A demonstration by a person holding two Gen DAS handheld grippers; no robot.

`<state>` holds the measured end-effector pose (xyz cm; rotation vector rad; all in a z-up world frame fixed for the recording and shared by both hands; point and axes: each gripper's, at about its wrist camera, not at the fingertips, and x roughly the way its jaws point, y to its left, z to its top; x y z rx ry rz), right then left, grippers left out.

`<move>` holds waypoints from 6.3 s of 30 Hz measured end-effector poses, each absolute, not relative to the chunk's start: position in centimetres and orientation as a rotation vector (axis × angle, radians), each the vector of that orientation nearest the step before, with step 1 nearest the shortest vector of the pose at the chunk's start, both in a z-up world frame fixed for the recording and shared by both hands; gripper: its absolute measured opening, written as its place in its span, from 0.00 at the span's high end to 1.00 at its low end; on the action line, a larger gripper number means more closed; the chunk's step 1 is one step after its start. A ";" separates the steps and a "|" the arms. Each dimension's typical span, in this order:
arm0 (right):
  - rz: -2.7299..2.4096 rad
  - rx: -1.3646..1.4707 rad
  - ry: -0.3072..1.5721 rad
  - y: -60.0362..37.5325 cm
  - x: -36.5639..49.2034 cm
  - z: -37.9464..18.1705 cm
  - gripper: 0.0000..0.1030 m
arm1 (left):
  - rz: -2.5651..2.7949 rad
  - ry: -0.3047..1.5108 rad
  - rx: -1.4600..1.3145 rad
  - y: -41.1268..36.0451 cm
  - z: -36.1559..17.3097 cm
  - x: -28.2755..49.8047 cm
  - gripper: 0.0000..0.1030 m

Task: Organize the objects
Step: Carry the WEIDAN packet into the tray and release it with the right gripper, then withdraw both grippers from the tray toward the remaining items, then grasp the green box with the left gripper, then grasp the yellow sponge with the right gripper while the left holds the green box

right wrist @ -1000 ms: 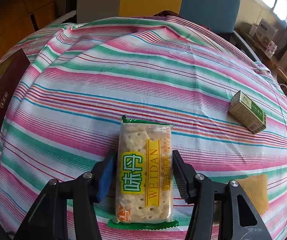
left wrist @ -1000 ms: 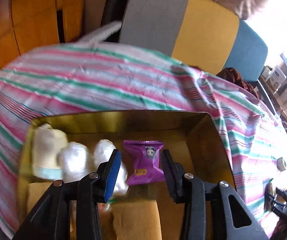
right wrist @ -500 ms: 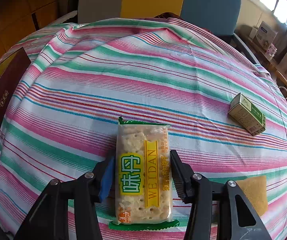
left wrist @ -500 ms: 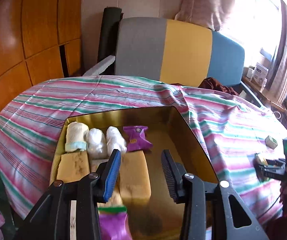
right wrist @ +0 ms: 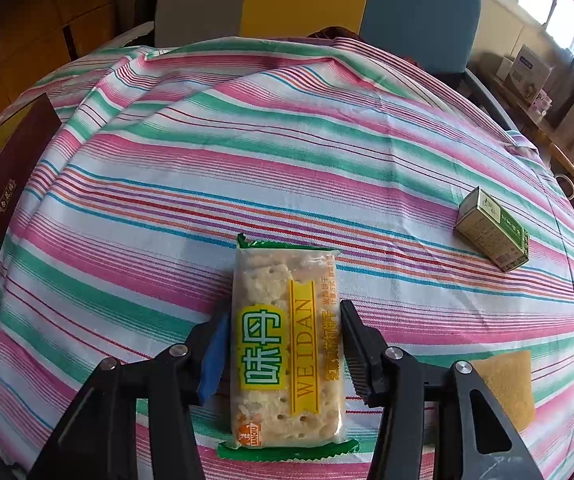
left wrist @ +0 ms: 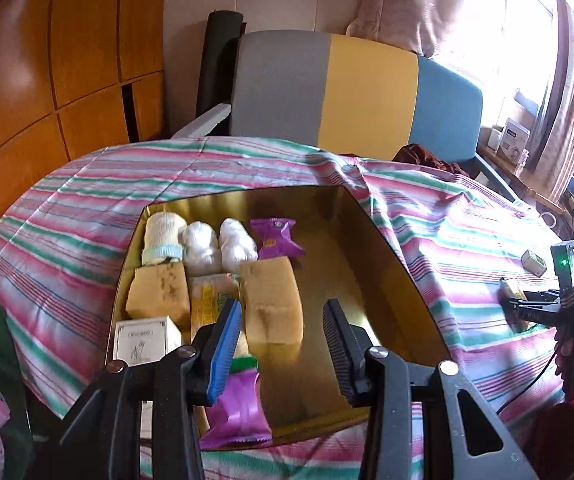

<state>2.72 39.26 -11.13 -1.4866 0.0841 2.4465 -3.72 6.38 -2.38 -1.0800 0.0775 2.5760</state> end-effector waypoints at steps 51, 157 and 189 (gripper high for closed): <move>2.744 -1.664 0.040 9.9 -12.7 -7.2 0.46 | 2.661 -0.138 -1.168 -2.3 -4.2 -4.5 0.59; 2.221 -0.292 1.418 54.2 20.5 -3.1 0.07 | 1.664 0.837 -0.798 57.1 -6.7 -0.2 0.27; 2.233 -0.388 1.440 54.2 19.6 -4.0 0.04 | 1.867 0.500 -1.160 50.0 -9.6 -3.8 0.26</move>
